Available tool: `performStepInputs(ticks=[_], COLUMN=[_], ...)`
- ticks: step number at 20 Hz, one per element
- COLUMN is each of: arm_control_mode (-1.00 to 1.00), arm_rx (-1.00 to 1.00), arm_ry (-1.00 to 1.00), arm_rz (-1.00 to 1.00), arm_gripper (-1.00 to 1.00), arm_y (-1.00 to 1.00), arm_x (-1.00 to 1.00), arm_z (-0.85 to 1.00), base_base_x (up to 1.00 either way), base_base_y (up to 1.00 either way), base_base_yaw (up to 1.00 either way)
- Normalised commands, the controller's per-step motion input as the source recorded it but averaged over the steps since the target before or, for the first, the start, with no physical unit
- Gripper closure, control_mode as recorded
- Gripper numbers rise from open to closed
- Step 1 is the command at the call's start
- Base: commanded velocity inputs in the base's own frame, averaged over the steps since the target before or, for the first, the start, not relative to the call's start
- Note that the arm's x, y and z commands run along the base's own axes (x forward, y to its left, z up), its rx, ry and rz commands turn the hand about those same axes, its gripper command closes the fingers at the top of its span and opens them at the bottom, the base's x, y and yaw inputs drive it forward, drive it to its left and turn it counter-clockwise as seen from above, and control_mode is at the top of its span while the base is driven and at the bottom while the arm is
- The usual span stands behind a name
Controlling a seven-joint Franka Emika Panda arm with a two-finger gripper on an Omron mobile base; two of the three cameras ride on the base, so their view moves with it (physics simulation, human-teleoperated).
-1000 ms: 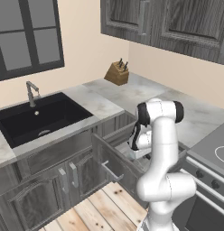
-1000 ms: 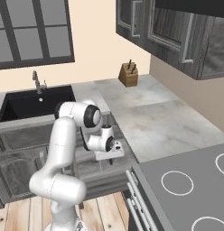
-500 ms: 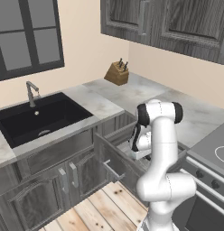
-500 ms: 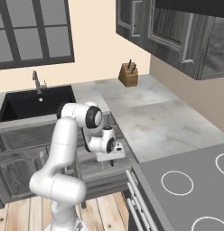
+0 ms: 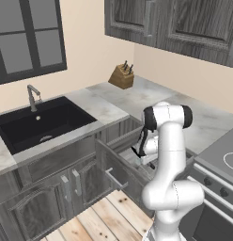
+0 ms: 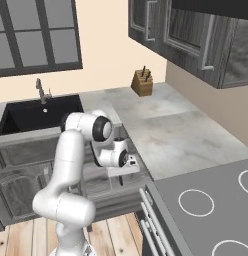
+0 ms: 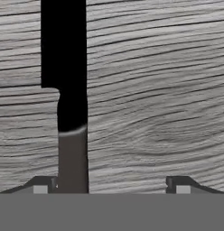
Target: Pick up the metallic utensils from the counter and place them in the open drawer. Make sure not to pick up any wooden utensils.
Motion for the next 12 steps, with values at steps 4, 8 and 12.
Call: performStepInputs(ticks=[4,8,12], arm_control_mode=[-1.00,-1.00,-1.00], arm_rx=[-0.03,-0.01,0.00], arm_ry=[-0.06,-0.01,0.00], arm_rz=[0.00,0.00,0.00], arm_gripper=[-1.00,-1.00,-1.00], arm_y=[0.01,0.01,0.01], arm_x=[-0.34,-0.43,-0.60], arm_z=[0.85,0.94,0.94], base_base_x=[0.00,0.00,0.00], base_base_y=[0.00,0.00,0.00], base_base_yaw=[0.00,0.00,0.00])
